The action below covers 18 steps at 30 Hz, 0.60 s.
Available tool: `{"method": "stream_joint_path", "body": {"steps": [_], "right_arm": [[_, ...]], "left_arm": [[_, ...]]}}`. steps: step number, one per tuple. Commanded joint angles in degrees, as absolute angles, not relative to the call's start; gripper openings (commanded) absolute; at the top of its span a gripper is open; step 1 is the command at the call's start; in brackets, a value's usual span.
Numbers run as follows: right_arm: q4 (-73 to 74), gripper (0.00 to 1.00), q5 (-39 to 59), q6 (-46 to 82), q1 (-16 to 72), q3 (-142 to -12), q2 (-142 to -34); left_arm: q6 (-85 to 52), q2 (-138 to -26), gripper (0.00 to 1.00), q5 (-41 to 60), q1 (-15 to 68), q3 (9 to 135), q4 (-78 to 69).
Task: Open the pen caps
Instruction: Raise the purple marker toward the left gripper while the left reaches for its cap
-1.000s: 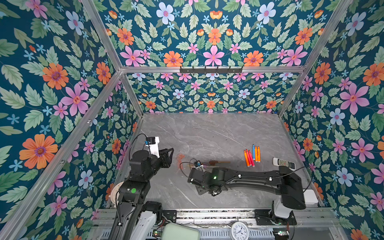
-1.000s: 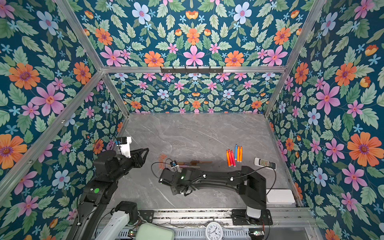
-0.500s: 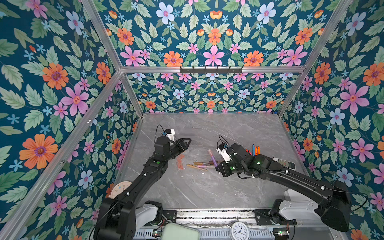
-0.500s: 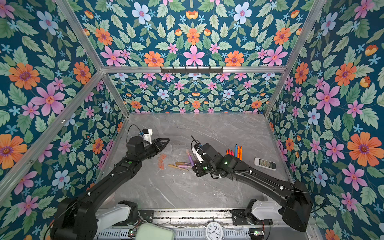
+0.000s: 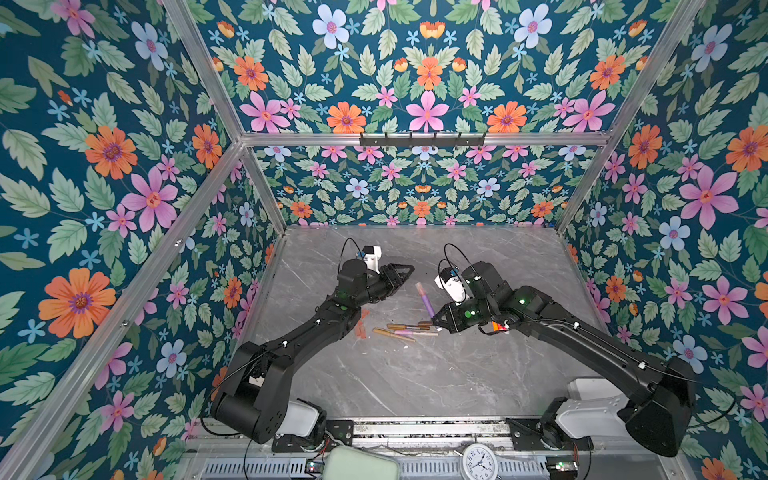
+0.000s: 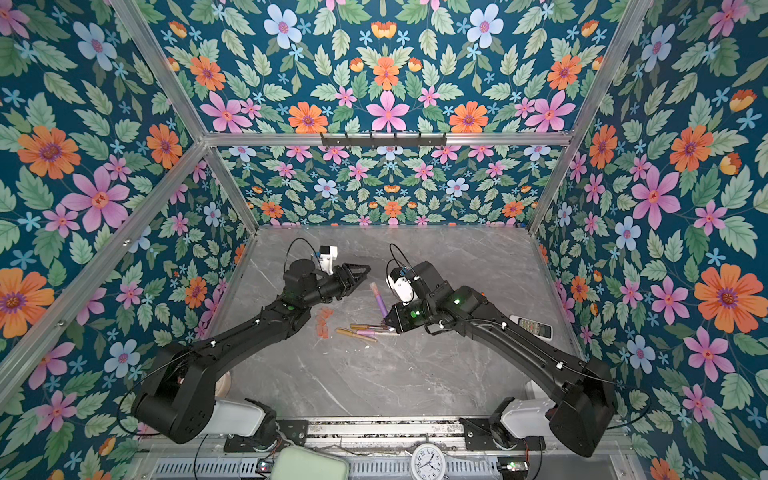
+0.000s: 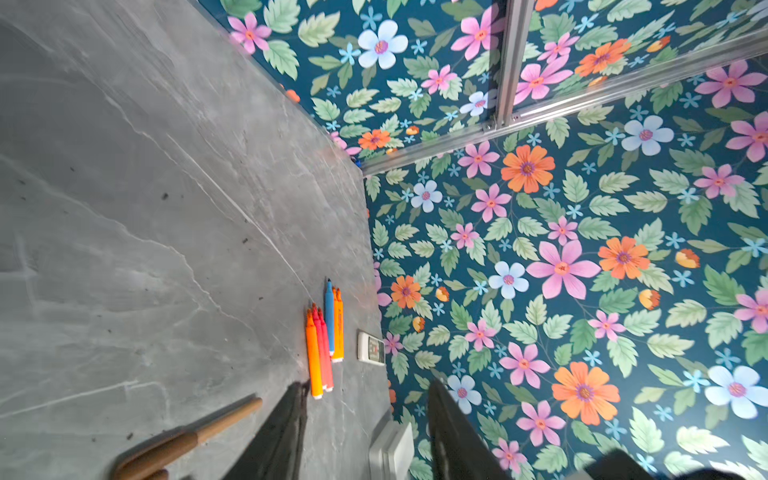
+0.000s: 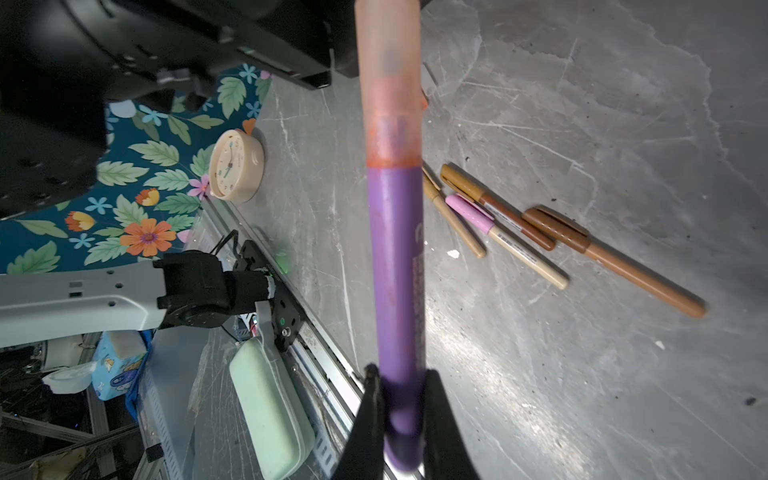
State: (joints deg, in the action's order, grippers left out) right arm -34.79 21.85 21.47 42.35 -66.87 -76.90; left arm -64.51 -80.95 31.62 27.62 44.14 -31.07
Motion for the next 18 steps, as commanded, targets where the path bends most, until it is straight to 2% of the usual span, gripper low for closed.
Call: {"method": "stream_joint_path", "body": {"steps": [1,8,18], "right_arm": [[-36.55,0.00,21.75,21.01,42.37,-66.67,-77.69],[-32.09,0.00,22.81,25.13,42.38,-62.84,-75.96],[-31.12,0.00,19.44,27.96,42.39,-61.26,-73.03]], "left_arm": [[-65.87,-80.43,0.49,32.19,28.89,43.02,-35.94],[-67.14,-79.80,0.49,33.07,30.89,40.30,-38.94],[-66.74,-79.97,0.48,37.32,31.99,39.09,-39.06]]}}
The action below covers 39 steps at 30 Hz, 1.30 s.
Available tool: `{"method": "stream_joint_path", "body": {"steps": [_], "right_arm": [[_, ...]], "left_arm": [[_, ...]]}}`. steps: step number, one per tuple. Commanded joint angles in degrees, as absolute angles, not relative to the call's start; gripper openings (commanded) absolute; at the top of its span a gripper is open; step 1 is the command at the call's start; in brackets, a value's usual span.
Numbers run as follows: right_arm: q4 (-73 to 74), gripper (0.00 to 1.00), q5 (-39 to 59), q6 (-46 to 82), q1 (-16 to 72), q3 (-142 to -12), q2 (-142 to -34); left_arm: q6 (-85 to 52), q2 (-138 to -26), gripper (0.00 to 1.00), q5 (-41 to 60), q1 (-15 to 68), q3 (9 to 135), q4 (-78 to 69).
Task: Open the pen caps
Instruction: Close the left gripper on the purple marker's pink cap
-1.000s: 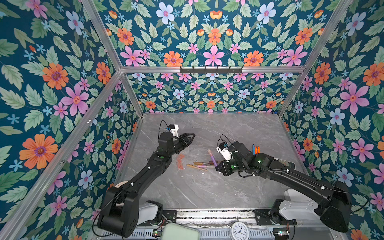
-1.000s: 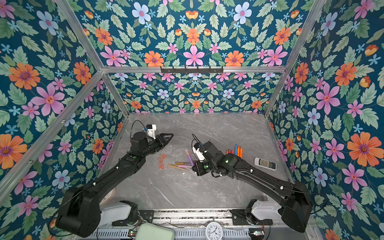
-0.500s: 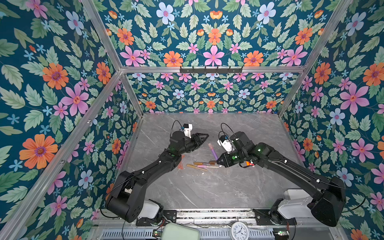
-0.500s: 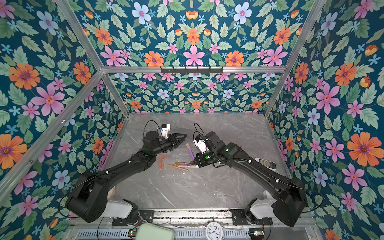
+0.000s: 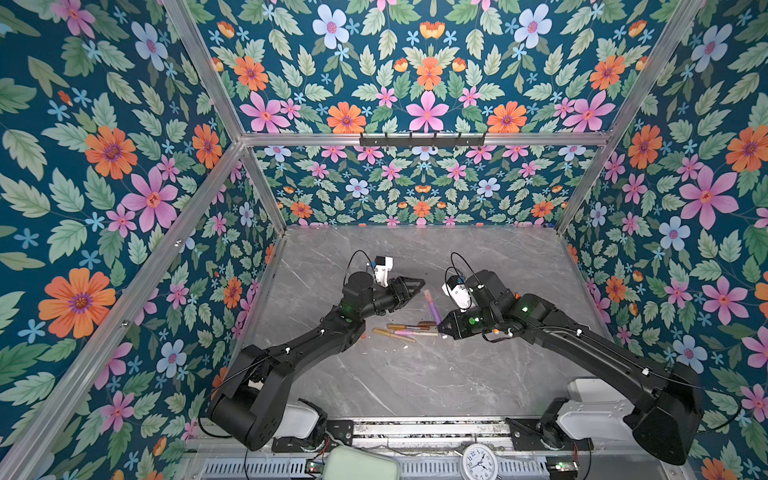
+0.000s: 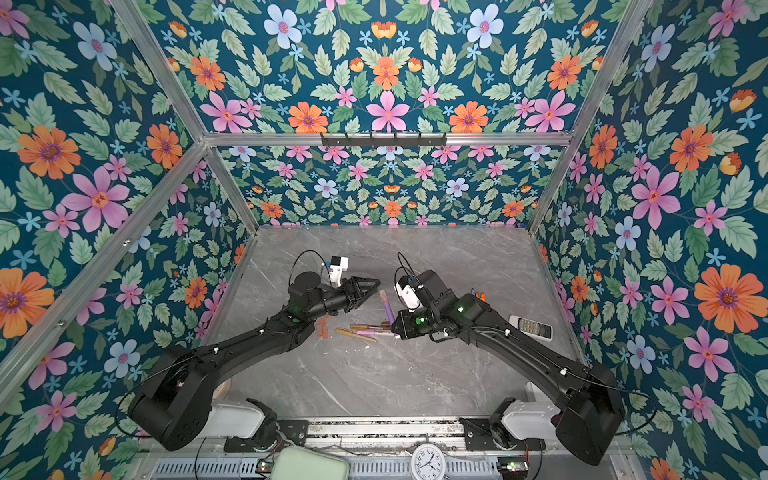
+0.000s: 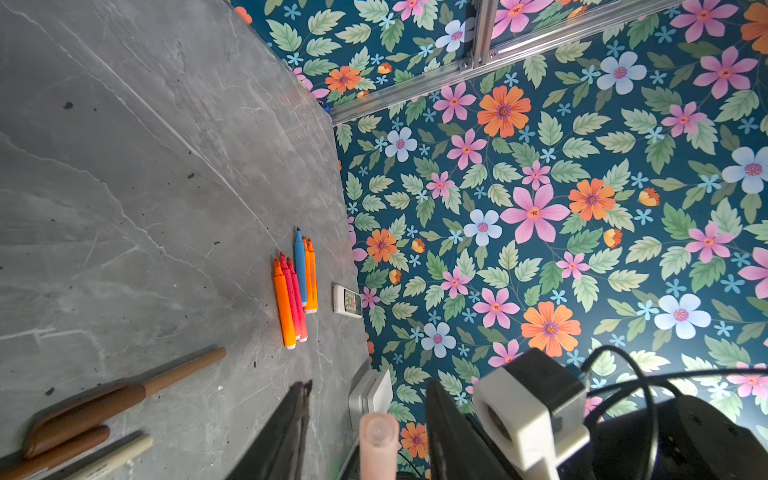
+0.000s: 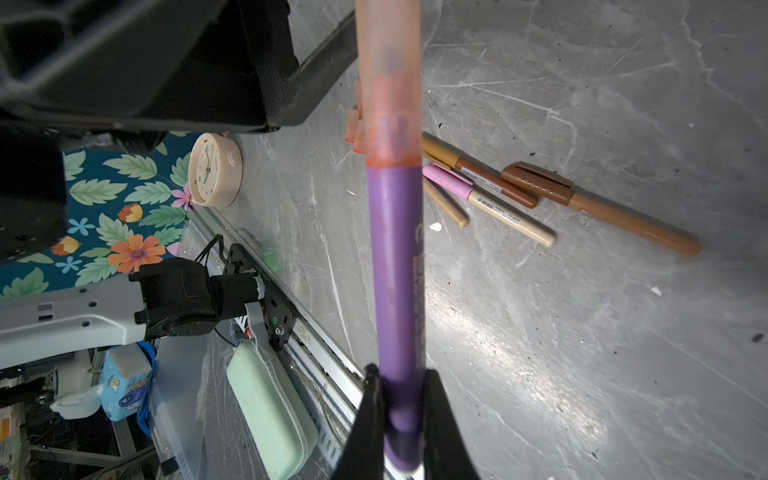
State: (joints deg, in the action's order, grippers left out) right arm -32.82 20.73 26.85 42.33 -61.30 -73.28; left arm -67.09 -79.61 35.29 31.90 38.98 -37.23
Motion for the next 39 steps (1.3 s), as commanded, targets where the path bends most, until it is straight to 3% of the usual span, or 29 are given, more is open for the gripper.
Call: {"method": "stream_joint_path", "body": {"steps": [1,9,14,20,27,29,30,32,33,35,39], "right_arm": [[-31.09,0.00,19.42,27.95,42.42,-61.44,-73.24],[-31.85,0.00,19.52,26.91,42.39,-62.64,-75.09],[-32.66,0.00,18.96,26.19,42.37,-63.37,-76.09],[-32.58,0.00,19.07,26.10,42.40,-63.37,-76.99],[-32.81,0.00,18.72,25.80,42.41,-63.37,-77.17],[-32.51,0.00,18.73,25.75,42.40,-63.37,-77.43],[-32.35,0.03,18.76,25.86,42.39,-63.37,-77.59],[-31.58,0.25,19.18,25.84,42.40,-63.37,-77.94],[-31.32,0.30,19.48,25.84,42.40,-63.50,-78.12],[-31.01,0.35,19.86,25.84,42.39,-64.09,-78.89],[-30.68,0.35,20.55,25.91,42.37,-65.19,-80.56]], "left_arm": [[-67.09,-80.34,0.48,37.77,32.07,39.04,-39.59],[-69.23,-83.83,0.47,39.02,33.00,39.62,-44.08],[-69.69,-84.64,0.41,39.29,33.99,39.51,-45.19],[-69.44,-84.64,0.16,39.29,34.28,39.35,-45.49],[-66.97,-83.81,0.00,38.86,34.28,39.78,-42.52],[-65.50,-83.29,0.00,38.37,34.28,40.05,-40.07],[-64.95,-83.08,0.00,38.23,34.28,40.22,-38.85],[-64.34,-82.73,0.00,38.25,34.28,40.31,-37.64],[-64.34,-82.65,0.00,38.41,34.28,40.32,-37.67],[-64.42,-82.62,0.00,38.61,34.28,40.33,-37.70],[-65.01,-82.70,0.00,38.84,34.28,40.27,-38.38]]}}
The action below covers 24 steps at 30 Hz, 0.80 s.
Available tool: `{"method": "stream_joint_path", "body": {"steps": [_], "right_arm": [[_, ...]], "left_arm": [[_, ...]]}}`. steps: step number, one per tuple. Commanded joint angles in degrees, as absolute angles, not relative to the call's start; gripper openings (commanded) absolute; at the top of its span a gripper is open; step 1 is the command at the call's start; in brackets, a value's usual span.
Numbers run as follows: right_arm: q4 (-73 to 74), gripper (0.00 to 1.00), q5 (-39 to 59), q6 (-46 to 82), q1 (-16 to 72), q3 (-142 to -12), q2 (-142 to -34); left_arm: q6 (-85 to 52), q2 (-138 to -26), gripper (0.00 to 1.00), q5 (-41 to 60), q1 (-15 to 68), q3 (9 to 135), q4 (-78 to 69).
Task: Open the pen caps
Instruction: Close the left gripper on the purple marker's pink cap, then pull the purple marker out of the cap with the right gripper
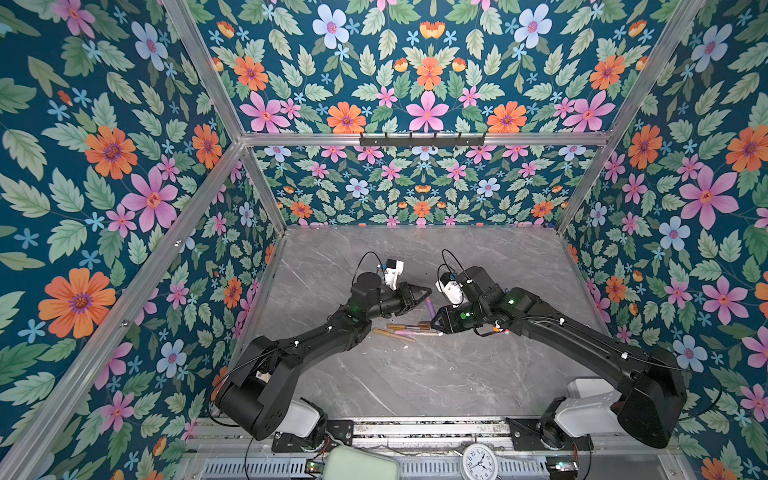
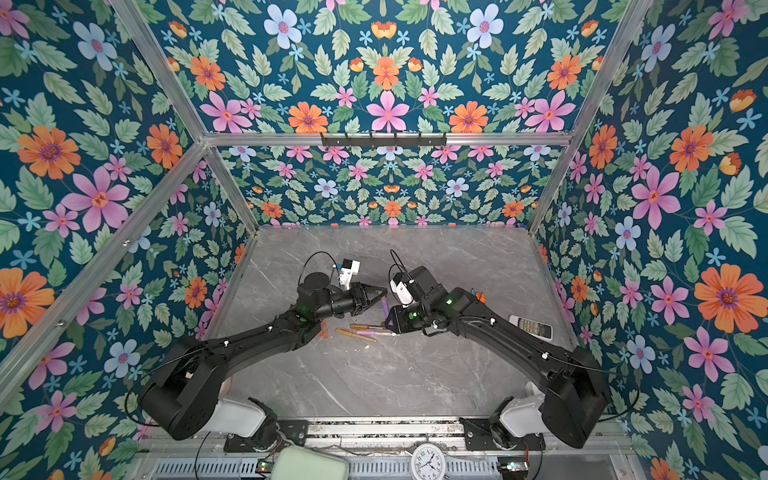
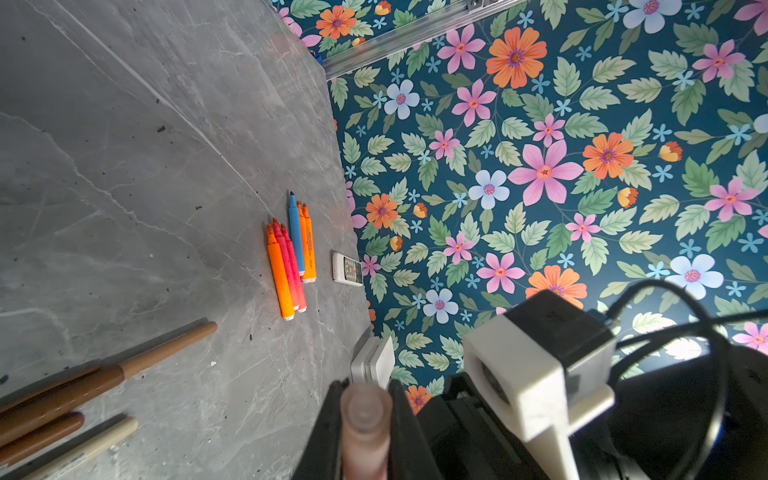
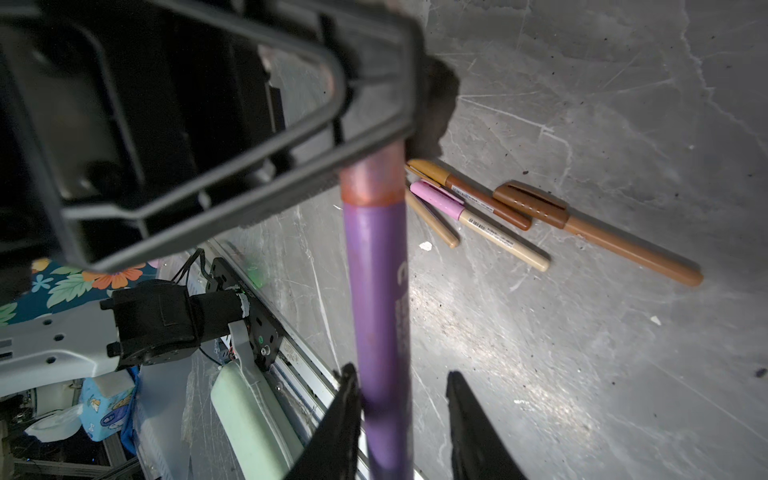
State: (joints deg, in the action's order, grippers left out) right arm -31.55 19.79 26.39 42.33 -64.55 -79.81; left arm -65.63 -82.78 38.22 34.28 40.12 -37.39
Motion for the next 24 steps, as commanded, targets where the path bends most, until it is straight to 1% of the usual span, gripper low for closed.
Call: {"method": "stream_joint_path", "body": {"steps": [1,6,8,9,14,18,22,24], "right_arm": [[-30.59,0.34,20.78,25.94,42.39,-65.43,-80.87],[-30.32,0.16,20.87,26.02,42.38,-65.74,-81.30],[-30.40,0.02,20.85,26.02,42.38,-65.67,-81.47],[-30.48,0.00,20.71,26.02,42.39,-65.59,-81.47],[-30.23,0.00,20.39,26.43,42.44,-64.15,-80.95],[-30.02,0.00,20.65,27.13,42.43,-62.49,-79.86],[-30.05,0.00,19.46,27.94,42.95,-60.19,-78.98],[-29.75,0.00,19.17,28.49,43.28,-59.03,-78.62]], "left_arm": [[-65.34,-82.79,0.00,38.91,34.28,40.32,-38.84],[-66.18,-82.58,0.00,39.05,34.28,39.78,-39.94],[-66.12,-82.44,0.00,39.02,34.28,39.76,-39.99],[-66.10,-82.44,0.00,39.02,34.28,39.85,-40.23],[-63.56,-83.29,0.00,39.11,33.22,42.70,-37.32],[-57.65,-84.42,0.00,38.94,30.65,48.53,-29.44],[-48.71,-85.72,0.00,35.26,28.86,57.00,-16.71],[-47.30,-86.29,0.00,34.83,28.23,60.02,-14.48]]}}
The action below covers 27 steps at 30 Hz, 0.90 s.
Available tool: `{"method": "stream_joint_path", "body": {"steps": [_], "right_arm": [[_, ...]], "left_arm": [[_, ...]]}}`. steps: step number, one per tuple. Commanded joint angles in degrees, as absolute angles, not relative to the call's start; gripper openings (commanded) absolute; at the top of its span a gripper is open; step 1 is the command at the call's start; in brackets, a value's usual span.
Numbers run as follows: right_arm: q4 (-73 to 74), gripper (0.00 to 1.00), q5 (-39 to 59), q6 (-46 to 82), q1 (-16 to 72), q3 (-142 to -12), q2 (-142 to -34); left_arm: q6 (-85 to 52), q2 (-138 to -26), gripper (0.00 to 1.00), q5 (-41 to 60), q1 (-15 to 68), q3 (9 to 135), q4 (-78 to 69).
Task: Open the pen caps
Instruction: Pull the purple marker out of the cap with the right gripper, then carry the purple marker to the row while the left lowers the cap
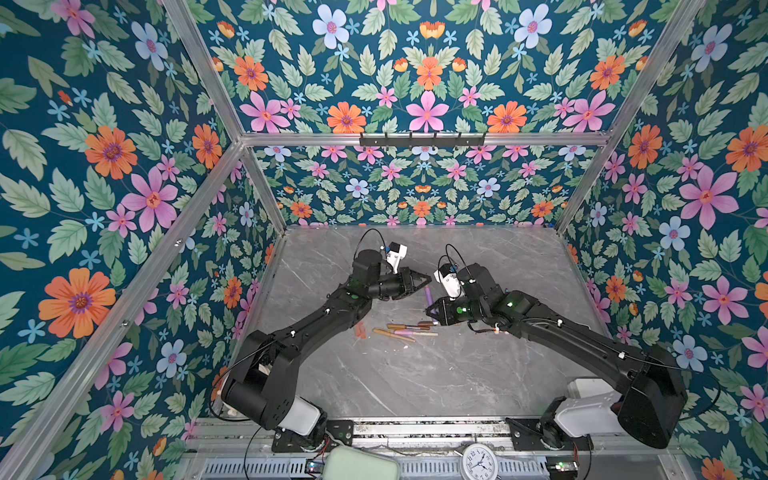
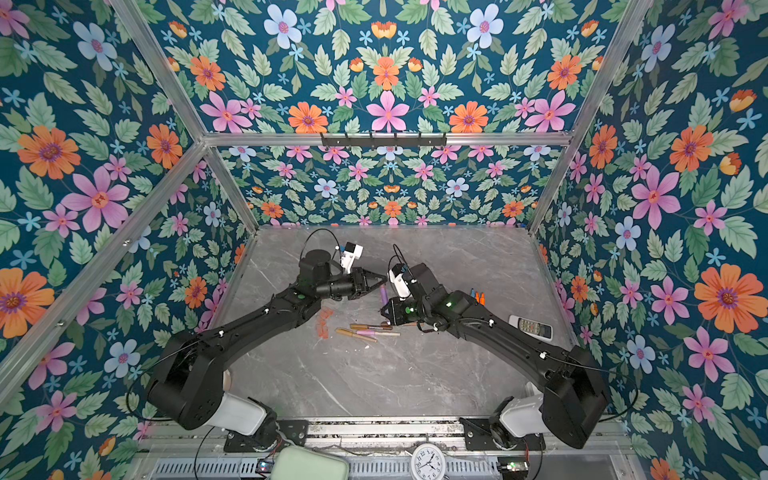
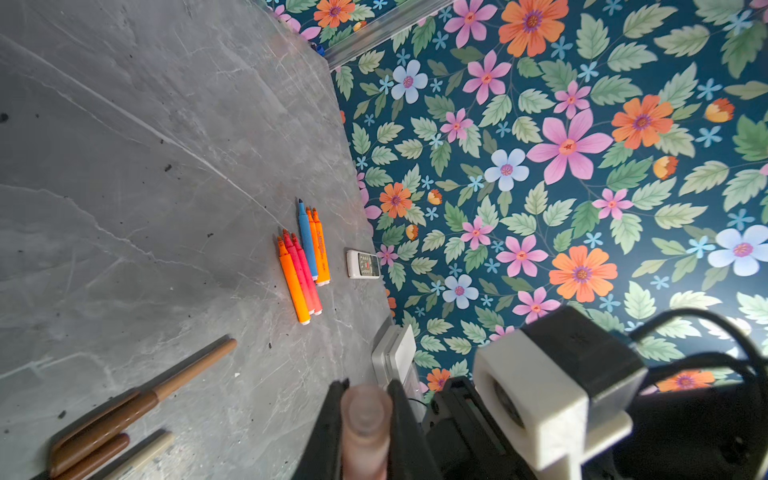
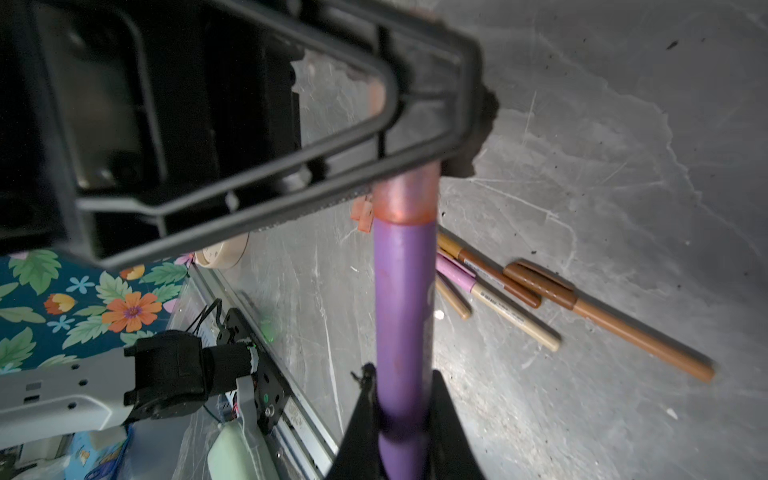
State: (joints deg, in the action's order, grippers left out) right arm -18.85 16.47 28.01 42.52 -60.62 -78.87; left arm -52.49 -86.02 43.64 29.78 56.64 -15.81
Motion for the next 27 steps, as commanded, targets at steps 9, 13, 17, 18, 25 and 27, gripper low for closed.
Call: {"method": "stream_joint_path", "body": {"steps": [9,13,17,18,25,27], "right_arm": [[-29.05,0.00,18.96,29.71,44.03,-55.25,-78.88],[-28.64,0.00,19.36,29.88,44.10,-53.91,-78.27],[-28.01,0.00,19.86,30.27,44.42,-52.54,-77.96],[-27.77,0.00,19.95,30.40,44.55,-52.23,-78.00],[-31.46,0.00,13.78,30.64,44.63,-52.38,-76.32],[-33.85,0.00,10.21,30.97,44.10,-53.14,-75.88]], "left_arm": [[-48.63,-86.07,0.00,35.37,24.79,63.65,-14.70],[-48.55,-84.50,0.00,35.21,22.28,63.28,-13.90],[-48.47,-83.28,0.00,35.15,20.35,63.11,-13.11],[-48.41,-83.15,0.00,35.07,20.17,63.11,-12.97],[-44.98,-81.04,0.00,33.41,19.69,62.31,-7.98],[-43.64,-79.81,0.00,32.20,19.72,60.43,-6.04]]}}
